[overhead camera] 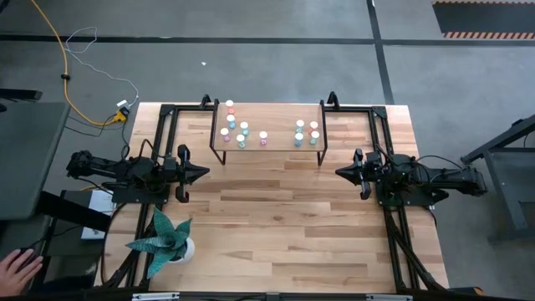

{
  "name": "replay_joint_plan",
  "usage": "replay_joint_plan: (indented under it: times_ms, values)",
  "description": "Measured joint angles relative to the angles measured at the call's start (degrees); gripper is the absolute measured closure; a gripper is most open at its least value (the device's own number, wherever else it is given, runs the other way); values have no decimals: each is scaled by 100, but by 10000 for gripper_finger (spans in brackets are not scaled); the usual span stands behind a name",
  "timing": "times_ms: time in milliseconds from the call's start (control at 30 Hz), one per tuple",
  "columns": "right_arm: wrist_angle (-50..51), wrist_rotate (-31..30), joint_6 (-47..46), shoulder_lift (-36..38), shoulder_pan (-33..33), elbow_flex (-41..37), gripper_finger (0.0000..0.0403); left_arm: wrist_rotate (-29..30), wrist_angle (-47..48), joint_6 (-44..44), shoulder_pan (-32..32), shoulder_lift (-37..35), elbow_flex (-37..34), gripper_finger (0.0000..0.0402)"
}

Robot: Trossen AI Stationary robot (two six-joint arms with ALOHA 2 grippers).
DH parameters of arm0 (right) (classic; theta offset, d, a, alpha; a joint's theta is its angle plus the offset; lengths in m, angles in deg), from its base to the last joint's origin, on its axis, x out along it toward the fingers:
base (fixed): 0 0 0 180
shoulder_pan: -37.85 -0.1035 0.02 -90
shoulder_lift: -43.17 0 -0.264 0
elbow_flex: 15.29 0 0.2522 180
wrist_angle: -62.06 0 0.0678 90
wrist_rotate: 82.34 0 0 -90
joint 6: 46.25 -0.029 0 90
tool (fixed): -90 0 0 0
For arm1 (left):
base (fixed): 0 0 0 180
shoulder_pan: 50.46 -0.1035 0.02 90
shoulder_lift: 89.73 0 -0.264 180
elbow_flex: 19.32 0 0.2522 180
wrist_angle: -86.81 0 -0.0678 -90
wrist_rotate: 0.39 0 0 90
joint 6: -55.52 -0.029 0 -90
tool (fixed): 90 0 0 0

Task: Pick and place medicine bottles onto shelf by color
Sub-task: Return to Home Position

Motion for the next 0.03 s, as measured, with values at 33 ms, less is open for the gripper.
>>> replay_joint_plan:
  times_ms: [33]
  values:
    - [0, 0, 1, -1, -1, 0, 402, 1, 0, -2, -2, 1, -1, 401]
